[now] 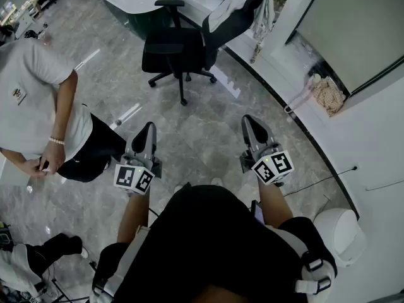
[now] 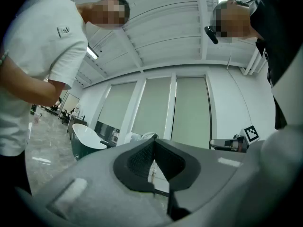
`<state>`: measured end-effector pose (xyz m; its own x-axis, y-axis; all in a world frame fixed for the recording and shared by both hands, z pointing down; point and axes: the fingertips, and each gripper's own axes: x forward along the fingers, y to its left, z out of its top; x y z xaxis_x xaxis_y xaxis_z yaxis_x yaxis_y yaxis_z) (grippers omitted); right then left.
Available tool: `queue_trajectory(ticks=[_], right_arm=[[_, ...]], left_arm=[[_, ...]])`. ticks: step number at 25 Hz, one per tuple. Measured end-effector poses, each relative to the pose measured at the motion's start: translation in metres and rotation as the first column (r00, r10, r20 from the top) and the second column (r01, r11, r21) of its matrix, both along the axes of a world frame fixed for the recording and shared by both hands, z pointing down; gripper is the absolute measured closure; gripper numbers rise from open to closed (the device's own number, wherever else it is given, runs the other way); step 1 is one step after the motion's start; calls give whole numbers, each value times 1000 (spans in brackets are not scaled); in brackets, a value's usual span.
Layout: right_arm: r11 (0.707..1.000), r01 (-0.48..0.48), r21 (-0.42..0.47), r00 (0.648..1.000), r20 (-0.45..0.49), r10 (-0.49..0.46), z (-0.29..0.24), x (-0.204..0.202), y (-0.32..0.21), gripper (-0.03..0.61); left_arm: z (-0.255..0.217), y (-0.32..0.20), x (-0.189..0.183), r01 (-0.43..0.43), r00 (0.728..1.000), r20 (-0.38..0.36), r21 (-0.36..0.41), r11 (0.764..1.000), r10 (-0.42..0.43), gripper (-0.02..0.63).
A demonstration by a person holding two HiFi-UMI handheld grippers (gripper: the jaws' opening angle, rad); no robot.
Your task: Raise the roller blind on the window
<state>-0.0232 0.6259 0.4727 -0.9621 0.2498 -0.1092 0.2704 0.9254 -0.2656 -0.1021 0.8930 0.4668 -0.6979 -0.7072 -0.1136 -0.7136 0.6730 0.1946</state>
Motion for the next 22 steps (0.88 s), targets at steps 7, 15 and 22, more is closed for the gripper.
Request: queue_trajectory(ticks=[7, 15, 22], right_arm=[[1000, 8, -5, 1000, -5, -8, -3, 0, -4, 574], [1000, 6, -6, 1000, -8, -6, -3, 1, -10, 575], [999, 26, 27, 999, 18, -27, -8, 6, -15, 574]], left_arm=[[-3, 0, 1, 18, 1000, -5, -1, 1000, -18, 611], [-2, 0, 2, 30, 1000, -11, 4, 1000, -30, 611], [-4, -15, -2, 11, 1000, -3, 1, 1000, -11, 611]])
